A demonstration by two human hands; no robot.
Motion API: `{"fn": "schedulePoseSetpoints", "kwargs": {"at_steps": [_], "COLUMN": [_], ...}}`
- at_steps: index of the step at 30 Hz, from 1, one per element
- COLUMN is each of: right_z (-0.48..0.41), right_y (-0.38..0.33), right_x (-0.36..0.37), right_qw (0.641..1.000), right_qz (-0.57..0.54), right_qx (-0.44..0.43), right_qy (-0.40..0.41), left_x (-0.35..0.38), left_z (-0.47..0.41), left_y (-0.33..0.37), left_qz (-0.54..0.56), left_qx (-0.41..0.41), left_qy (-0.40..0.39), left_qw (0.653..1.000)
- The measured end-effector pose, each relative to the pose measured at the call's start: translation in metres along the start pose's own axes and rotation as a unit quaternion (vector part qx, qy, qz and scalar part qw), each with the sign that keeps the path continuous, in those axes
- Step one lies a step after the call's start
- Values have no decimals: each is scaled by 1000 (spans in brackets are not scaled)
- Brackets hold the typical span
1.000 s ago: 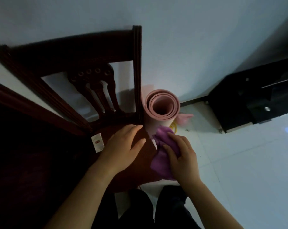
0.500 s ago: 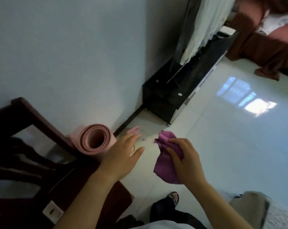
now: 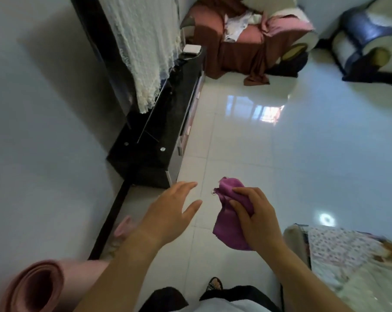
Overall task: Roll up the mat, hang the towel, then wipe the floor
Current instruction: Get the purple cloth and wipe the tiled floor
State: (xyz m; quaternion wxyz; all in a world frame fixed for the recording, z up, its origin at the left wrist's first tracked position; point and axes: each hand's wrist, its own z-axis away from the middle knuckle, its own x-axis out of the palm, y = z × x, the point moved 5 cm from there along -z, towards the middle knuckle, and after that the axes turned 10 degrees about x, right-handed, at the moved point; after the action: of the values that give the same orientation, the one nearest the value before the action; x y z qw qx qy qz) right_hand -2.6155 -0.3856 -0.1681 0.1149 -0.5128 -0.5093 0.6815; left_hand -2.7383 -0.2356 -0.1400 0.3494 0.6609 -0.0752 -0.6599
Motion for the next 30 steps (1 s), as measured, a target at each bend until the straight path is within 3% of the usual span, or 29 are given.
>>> {"fn": "schedulePoseSetpoints", "kwargs": {"at_steps": [10, 24, 30], "right_z": [-38, -252, -288], "right_y": [55, 57, 79], "right_x": [-57, -73, -98], "right_qw": [991, 984, 969], "right_qz": [-1, -12, -27], "right_qx": [90, 89, 128], "right_qy": [103, 157, 210], "left_x": [21, -15, 0], "left_z": [-123, -353, -423], "left_y": [49, 49, 82], "left_qz": [-11, -24, -34], "left_qx": [143, 213, 266], "left_qy": [-49, -54, -101], "left_qw": [988, 975, 958]}}
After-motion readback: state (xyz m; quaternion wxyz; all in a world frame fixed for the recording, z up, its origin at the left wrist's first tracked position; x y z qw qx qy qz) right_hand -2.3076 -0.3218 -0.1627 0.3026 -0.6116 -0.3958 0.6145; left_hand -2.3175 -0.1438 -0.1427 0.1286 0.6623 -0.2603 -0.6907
